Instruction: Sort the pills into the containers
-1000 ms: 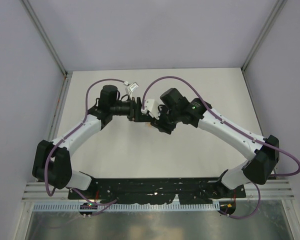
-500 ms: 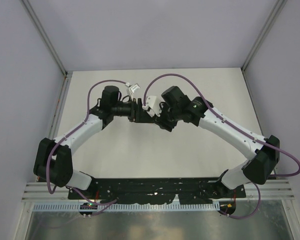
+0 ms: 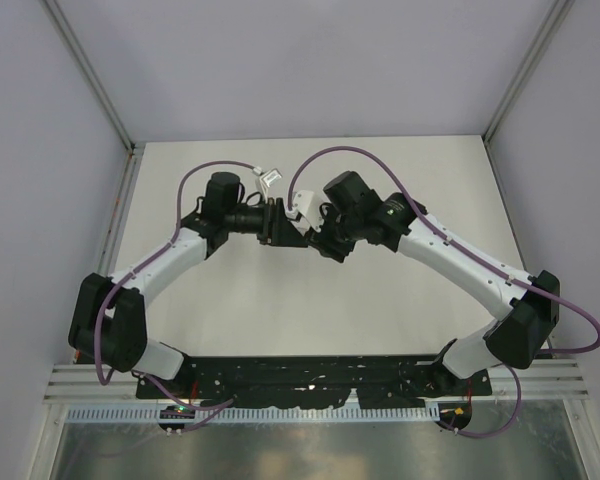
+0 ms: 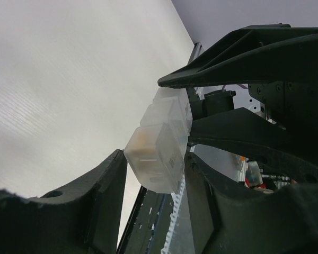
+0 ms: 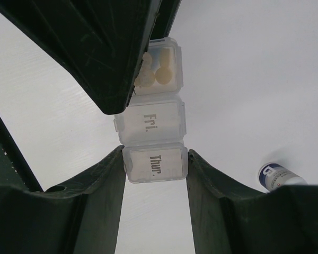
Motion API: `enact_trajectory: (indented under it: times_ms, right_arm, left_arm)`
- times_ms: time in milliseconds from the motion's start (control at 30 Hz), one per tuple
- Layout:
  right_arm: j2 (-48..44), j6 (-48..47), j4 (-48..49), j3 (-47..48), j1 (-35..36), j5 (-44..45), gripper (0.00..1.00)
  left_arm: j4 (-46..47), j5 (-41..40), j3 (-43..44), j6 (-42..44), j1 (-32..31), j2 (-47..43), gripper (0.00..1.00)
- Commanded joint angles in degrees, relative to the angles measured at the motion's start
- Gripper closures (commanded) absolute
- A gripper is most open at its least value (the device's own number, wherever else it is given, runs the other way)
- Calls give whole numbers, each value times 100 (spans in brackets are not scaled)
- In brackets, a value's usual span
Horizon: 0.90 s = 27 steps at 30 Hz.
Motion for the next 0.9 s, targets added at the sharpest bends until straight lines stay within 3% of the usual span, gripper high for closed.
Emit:
enact_trajectory:
  times_ms: [0, 300, 400, 467, 867]
  right_arm:
    - [-33, 62, 167, 264, -10, 4, 81]
    - [-24, 70, 167, 264, -10, -22, 82]
    - [-24, 79, 167, 282, -19, -31, 82]
    - [-16, 88, 167, 282, -19, -40, 81]
    - [2, 105, 193, 282, -19, -31, 82]
  left_arm:
    - [112, 136, 18, 19, -20, 50, 51]
    - [182, 171, 0, -42, -38, 93, 70]
    - [182, 206, 0, -139, -38, 129, 83]
    - [402, 224, -17, -244, -38, 155, 100]
    - [1334, 83, -465, -1141, -38, 15, 100]
